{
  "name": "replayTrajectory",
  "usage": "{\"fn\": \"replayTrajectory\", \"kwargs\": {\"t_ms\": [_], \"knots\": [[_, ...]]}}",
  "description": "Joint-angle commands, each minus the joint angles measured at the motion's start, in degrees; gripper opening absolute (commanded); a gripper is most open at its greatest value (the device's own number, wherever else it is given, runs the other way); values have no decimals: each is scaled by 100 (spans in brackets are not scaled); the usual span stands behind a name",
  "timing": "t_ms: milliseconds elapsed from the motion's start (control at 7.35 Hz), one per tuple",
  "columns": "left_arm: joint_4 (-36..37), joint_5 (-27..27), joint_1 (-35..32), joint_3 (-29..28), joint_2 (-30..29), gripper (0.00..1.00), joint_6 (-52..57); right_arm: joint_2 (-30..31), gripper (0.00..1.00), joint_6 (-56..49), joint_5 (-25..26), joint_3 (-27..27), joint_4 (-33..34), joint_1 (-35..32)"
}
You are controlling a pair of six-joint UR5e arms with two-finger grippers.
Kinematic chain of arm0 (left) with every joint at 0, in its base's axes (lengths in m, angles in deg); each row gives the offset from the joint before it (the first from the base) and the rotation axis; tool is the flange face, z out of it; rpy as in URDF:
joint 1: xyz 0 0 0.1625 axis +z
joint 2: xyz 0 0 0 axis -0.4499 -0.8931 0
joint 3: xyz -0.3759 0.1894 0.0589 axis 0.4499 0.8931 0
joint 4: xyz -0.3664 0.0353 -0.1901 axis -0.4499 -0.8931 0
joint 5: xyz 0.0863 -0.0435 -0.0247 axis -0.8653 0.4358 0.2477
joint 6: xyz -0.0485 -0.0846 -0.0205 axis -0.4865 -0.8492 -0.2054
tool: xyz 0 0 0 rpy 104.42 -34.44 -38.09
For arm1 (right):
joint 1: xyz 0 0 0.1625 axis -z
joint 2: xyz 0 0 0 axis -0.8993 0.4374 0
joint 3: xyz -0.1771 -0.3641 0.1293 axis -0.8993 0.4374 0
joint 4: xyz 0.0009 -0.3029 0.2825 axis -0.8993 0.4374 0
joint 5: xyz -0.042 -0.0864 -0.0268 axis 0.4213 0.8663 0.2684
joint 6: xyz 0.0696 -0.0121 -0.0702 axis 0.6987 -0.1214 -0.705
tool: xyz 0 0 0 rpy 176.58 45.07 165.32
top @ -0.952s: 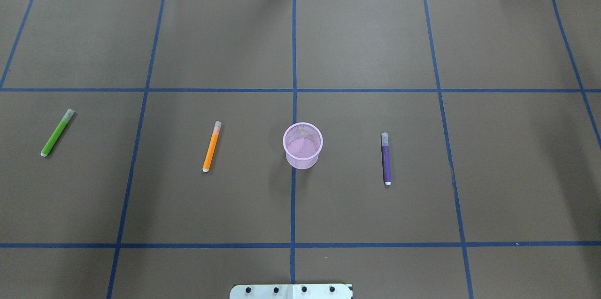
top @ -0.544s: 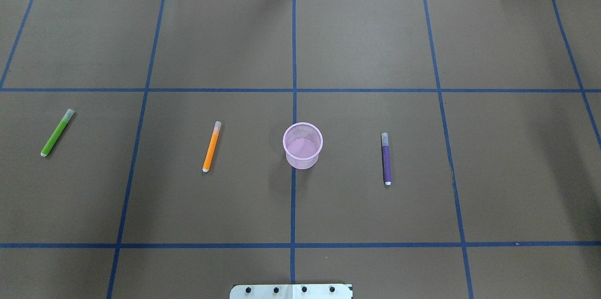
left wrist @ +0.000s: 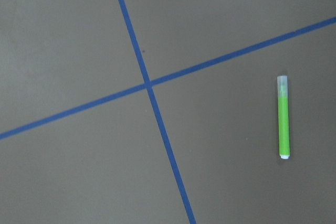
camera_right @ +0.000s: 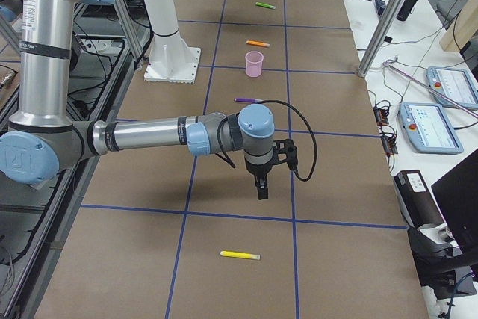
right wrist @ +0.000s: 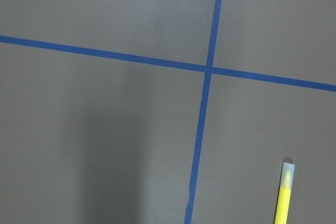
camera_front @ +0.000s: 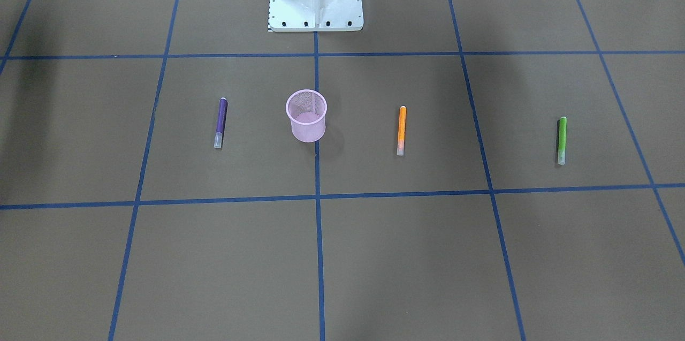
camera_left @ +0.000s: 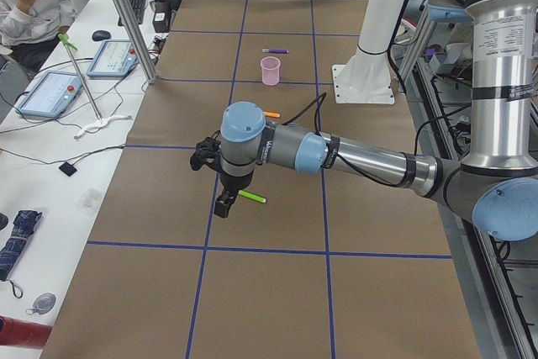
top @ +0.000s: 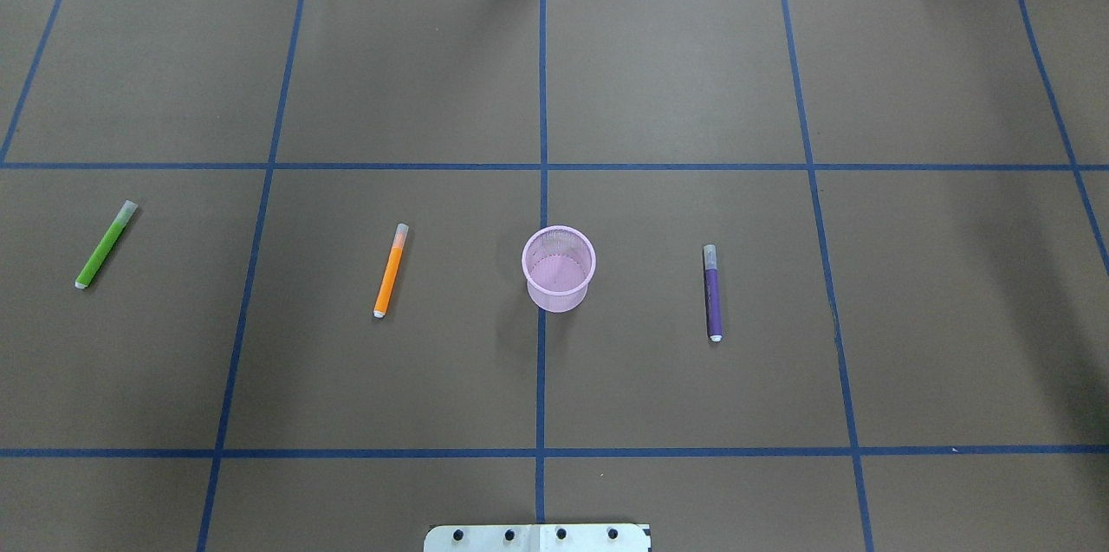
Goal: Collect pens into pen holder
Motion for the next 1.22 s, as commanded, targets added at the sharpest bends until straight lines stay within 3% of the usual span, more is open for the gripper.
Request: {"fn": "replayTrajectory", "kwargs": {"t_ms": [0,136,408,680,1088], "knots": [[-237,11,-9,-110,-61,100,2,328,100,6,8,781,-1751,-31],[-237,20,-9,-110,-61,100,2,295,100,68,8,1744,-2798,-31],[-246,20,-9,-93,-61,100,2,225,100,645,43,2952,-3946,-31],[-255,20,-9,-84,-61,100,11,216,97,1279,314,3317,-4355,-5],[-246,29,-9,-67,-52,100,11,40,88,1614,771,3397,-4356,274]]}}
